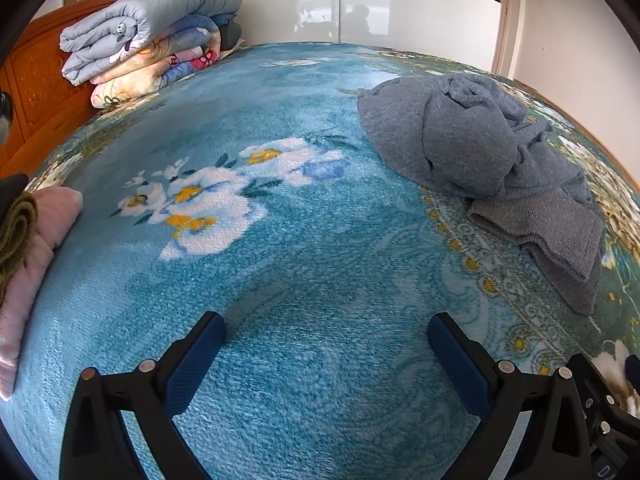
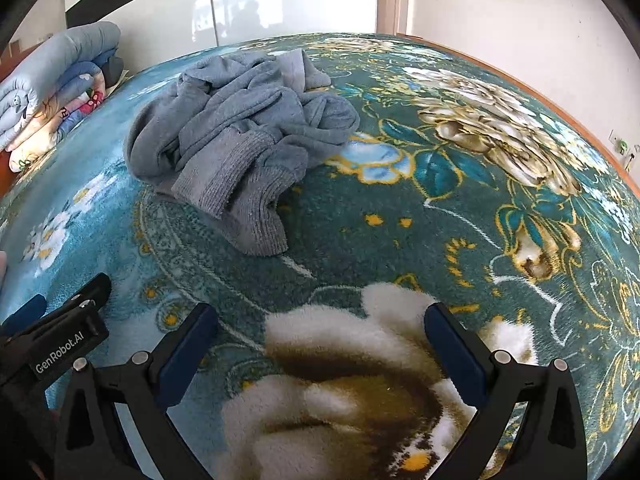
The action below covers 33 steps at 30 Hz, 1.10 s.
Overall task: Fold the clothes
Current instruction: 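Move both grippers toward the crumpled grey sweater on the bed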
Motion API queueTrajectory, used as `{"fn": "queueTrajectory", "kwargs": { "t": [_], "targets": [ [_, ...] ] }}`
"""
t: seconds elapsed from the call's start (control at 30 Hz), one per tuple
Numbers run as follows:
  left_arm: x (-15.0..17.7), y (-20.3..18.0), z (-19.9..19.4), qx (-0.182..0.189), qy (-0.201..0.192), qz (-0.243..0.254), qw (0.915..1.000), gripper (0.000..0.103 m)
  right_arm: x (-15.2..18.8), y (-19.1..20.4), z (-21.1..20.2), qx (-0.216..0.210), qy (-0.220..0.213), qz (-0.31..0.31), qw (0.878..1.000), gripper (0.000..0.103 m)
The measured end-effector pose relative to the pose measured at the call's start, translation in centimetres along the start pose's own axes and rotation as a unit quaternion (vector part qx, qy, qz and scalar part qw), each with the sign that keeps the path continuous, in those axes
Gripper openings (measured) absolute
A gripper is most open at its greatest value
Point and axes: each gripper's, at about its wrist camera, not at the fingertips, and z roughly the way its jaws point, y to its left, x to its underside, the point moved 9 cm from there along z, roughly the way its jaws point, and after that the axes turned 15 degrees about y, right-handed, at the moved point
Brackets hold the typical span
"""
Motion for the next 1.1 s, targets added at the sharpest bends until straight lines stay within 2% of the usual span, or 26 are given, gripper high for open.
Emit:
{"fn": "queueTrajectory", "kwargs": {
  "t": [0.8,1.03,1.07,1.1],
  "targets": [
    [0.11,-0.05,0.05,-0.009,-0.001,0.004,0.9999,0.103,-0.55,0.3,-0.23,0.0,-0.003,0.001,1.0,0.103],
    [-0.03,0.04,0.17,0.0,0.004,0.002,1.0,0.103,-0.48,0.47,-0.07,0.013,0.005,-0.003,1.0,0.103],
    [0.03,0.09,-0.09,0.009,0.0,0.001,1.0,0.103,-0.51,0.53,0.02,0.018,0.007,-0.005,1.0,0.103],
    [0.12,0.15,-0.51,0.024,-0.005,0.0,0.9997,0.103,-0.73,0.53,-0.25,0.002,0.003,-0.002,1.0,0.103]
  ]
}}
